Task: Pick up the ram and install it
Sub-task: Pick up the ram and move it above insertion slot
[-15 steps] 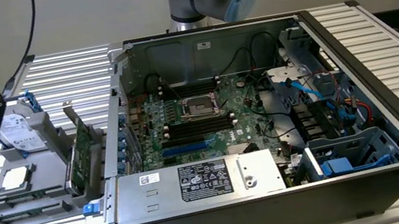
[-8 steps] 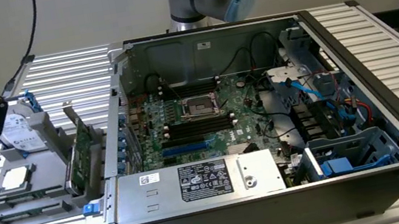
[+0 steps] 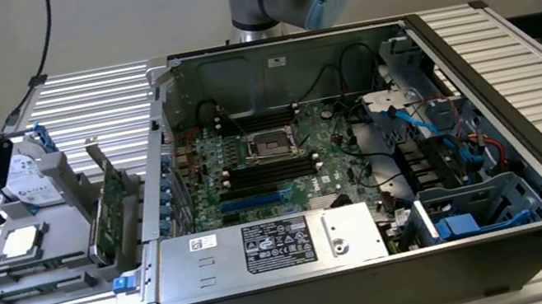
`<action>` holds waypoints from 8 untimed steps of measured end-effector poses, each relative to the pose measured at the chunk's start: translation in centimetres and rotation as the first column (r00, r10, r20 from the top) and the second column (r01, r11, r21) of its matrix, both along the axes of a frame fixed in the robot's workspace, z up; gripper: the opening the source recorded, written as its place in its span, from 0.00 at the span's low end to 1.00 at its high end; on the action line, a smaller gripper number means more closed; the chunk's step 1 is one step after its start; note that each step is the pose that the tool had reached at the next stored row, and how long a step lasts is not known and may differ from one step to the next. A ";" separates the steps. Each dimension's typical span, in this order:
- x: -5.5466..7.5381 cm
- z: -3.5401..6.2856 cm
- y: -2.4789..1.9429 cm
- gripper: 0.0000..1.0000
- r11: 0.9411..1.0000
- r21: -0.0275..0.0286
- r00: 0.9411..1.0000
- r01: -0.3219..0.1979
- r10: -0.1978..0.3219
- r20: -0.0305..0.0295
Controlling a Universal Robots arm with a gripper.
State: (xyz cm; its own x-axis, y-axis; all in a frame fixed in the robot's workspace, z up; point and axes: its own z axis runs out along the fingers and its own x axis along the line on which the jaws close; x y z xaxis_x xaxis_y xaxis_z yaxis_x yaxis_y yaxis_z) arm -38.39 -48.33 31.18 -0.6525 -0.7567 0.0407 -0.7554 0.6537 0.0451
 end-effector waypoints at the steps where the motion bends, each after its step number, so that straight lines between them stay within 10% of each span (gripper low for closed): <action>1: 0.0 -0.10 0.00 0.11 1.000 0.000 1.000 -0.018 0.018 0.000; 8: 0.0 -0.79 0.00 0.11 0.990 0.000 0.990 -0.144 0.144 0.000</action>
